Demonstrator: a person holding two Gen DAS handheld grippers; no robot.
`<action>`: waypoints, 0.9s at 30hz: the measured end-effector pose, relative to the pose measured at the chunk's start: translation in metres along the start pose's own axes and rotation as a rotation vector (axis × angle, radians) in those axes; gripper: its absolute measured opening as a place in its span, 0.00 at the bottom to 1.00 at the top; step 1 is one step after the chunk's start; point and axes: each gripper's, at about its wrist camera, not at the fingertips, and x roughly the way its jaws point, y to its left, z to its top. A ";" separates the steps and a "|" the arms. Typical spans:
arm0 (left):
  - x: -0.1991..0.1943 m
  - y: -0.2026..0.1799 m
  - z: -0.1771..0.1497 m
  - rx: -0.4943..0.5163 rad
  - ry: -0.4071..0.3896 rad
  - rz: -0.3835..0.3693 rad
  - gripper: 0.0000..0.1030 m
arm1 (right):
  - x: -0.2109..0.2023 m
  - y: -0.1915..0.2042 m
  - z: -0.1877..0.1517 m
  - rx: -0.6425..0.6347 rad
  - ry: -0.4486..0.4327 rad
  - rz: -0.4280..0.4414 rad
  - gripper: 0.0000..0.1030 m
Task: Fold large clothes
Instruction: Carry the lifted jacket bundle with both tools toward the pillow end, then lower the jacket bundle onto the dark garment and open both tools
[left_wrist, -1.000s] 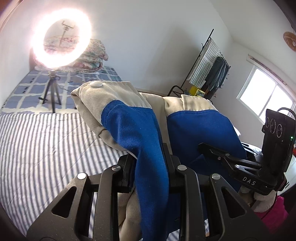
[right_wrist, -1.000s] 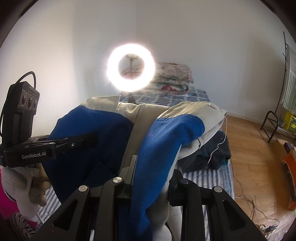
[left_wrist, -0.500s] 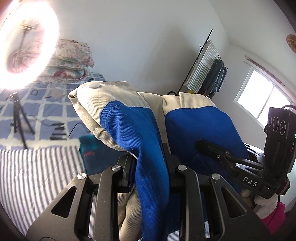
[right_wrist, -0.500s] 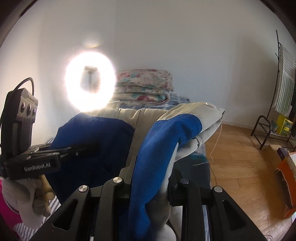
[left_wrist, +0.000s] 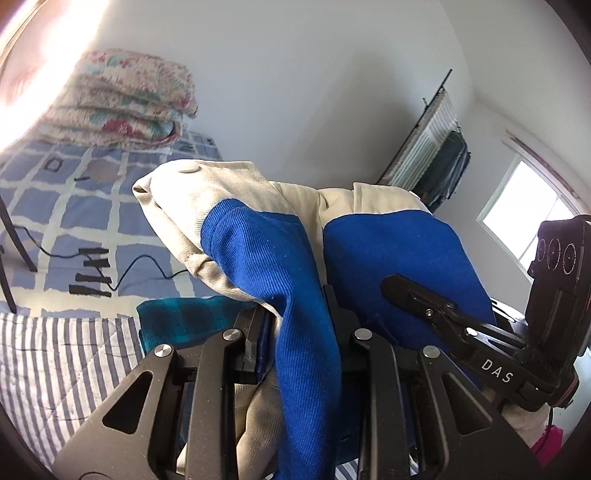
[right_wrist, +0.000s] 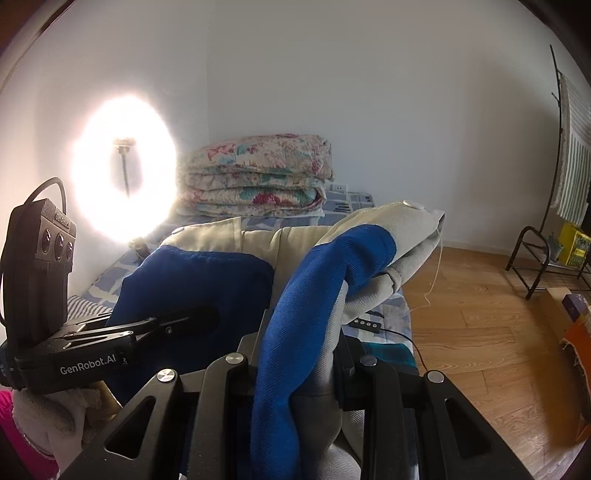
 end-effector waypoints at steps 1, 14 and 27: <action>0.006 0.004 -0.002 -0.007 0.005 0.005 0.22 | 0.007 -0.004 -0.001 0.001 0.008 0.004 0.25; 0.072 0.066 -0.027 -0.047 0.078 0.090 0.22 | 0.079 -0.061 -0.026 0.023 0.114 0.008 0.25; 0.092 0.094 -0.043 0.021 0.134 0.326 0.52 | 0.128 -0.136 -0.072 0.165 0.303 -0.237 0.59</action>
